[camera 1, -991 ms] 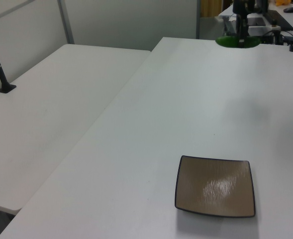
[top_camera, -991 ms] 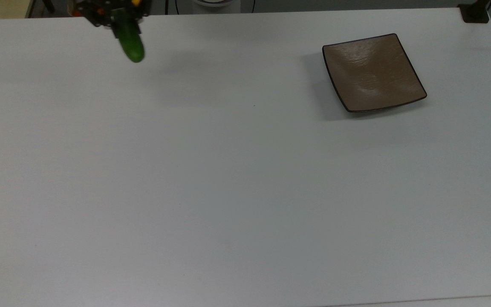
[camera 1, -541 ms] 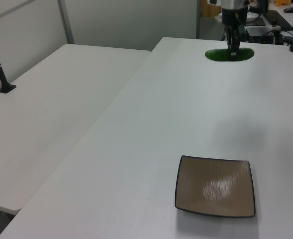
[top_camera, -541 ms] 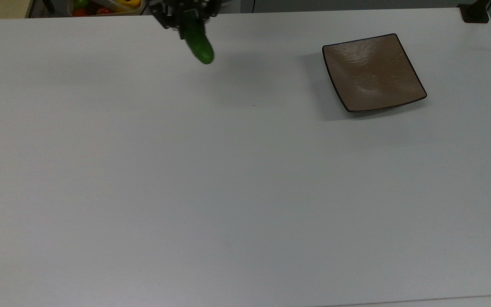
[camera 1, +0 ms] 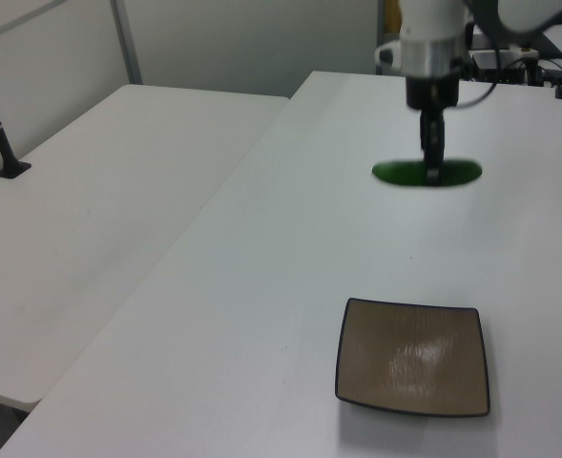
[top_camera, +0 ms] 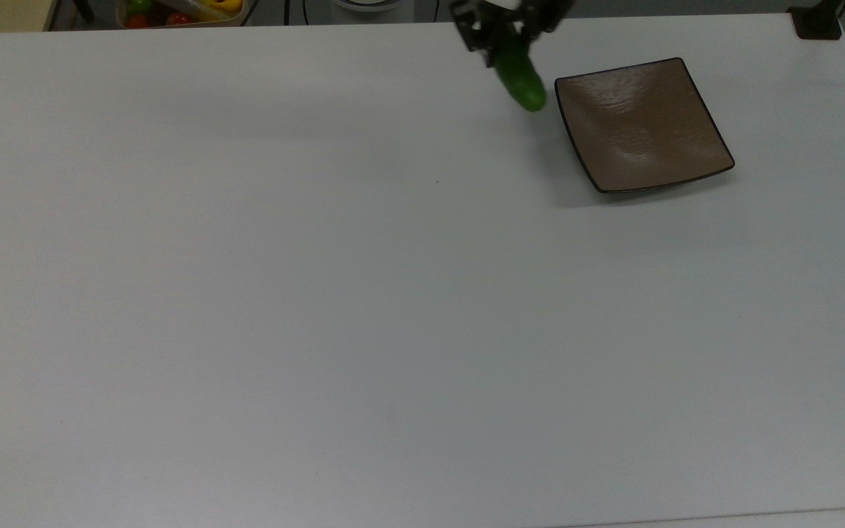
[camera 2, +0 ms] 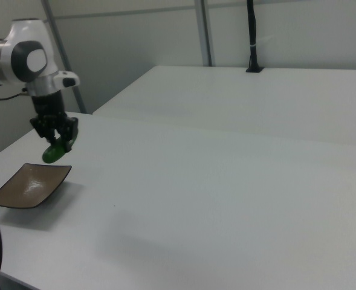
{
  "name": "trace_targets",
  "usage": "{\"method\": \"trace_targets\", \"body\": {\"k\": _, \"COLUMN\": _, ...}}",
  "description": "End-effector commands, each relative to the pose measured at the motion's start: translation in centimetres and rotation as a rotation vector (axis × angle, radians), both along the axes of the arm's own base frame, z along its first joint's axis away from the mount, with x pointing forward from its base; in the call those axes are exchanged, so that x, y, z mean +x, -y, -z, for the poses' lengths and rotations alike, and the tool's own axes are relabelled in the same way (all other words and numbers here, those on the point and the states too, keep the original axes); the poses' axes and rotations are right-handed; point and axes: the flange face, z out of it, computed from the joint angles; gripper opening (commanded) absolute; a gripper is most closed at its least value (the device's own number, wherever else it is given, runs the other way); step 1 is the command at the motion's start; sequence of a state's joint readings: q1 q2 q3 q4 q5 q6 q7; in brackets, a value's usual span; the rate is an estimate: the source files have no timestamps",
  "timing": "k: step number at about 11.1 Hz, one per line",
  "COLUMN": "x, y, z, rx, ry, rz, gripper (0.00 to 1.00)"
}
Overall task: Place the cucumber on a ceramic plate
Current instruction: 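Lower the cucumber onto the plate and open the gripper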
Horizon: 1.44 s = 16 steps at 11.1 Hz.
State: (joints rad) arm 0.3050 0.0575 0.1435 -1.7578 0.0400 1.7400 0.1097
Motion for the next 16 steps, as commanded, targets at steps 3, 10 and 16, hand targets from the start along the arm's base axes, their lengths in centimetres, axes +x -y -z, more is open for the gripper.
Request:
{"method": "trace_targets", "body": {"k": 3, "x": -0.7, "y": -12.0, "z": 7.3, "rx": 0.060, "ry": 0.026, "rz": 0.085, "gripper": 0.15}}
{"method": "trace_targets", "body": {"k": 10, "x": -2.8, "y": -20.1, "z": 16.0, "rx": 0.107, "ry": 0.047, "rz": 0.087, "gripper": 0.20}}
{"method": "trace_targets", "body": {"k": 16, "x": -3.4, "y": -20.2, "z": 16.1, "rx": 0.092, "ry": 0.042, "rz": 0.064, "gripper": 0.87}}
